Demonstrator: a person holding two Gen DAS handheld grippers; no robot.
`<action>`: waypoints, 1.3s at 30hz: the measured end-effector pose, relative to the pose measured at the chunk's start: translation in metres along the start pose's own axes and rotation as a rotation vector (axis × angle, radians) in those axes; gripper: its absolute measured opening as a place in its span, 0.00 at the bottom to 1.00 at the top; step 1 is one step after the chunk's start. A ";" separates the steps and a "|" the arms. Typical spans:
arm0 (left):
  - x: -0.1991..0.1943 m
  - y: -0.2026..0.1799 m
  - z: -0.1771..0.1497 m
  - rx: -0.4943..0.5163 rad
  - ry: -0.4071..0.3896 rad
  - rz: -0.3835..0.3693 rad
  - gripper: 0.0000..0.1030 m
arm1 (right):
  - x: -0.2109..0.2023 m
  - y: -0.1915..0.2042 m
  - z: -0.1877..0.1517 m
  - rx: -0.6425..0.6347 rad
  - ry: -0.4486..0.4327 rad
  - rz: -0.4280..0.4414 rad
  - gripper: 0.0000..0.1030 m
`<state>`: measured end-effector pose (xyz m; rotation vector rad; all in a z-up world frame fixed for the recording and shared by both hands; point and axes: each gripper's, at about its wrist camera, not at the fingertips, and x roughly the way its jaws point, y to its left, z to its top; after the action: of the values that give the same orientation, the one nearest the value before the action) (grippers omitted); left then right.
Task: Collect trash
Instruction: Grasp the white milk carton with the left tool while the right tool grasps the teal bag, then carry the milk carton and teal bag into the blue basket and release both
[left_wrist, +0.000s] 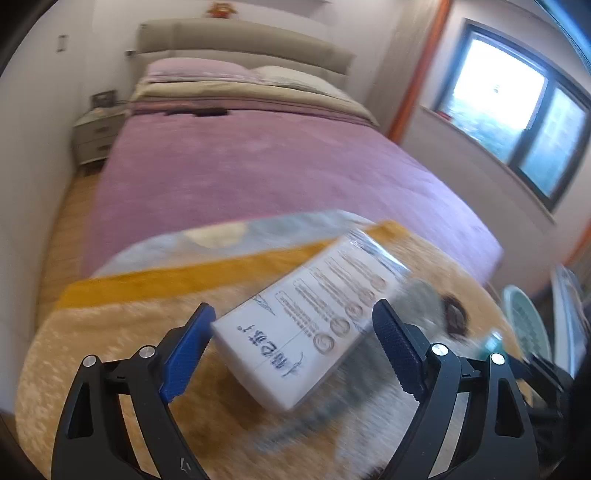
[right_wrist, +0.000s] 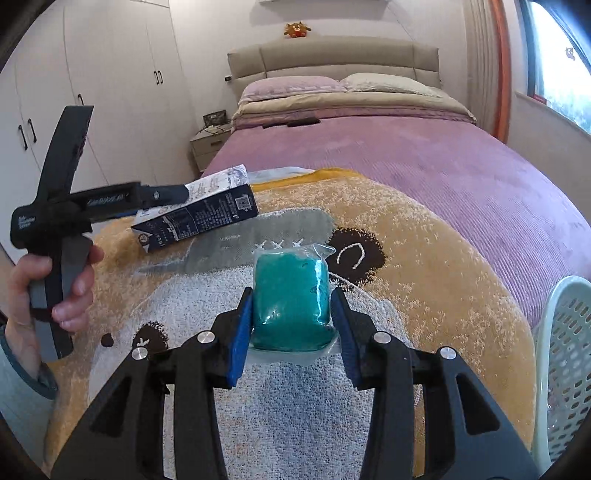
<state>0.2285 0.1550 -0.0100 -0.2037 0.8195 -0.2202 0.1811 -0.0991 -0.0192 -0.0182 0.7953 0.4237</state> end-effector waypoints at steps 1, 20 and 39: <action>-0.004 -0.008 -0.002 0.026 0.010 -0.031 0.81 | 0.003 0.003 0.001 -0.002 -0.006 -0.001 0.38; 0.023 -0.054 -0.011 0.147 0.118 0.153 0.57 | -0.006 -0.008 0.000 0.052 -0.039 0.041 0.38; -0.068 -0.185 -0.018 0.232 -0.126 -0.038 0.51 | -0.125 -0.068 -0.008 0.182 -0.308 -0.156 0.38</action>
<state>0.1490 -0.0056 0.0745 -0.0147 0.6590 -0.3327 0.1235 -0.2077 0.0523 0.1502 0.5215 0.1980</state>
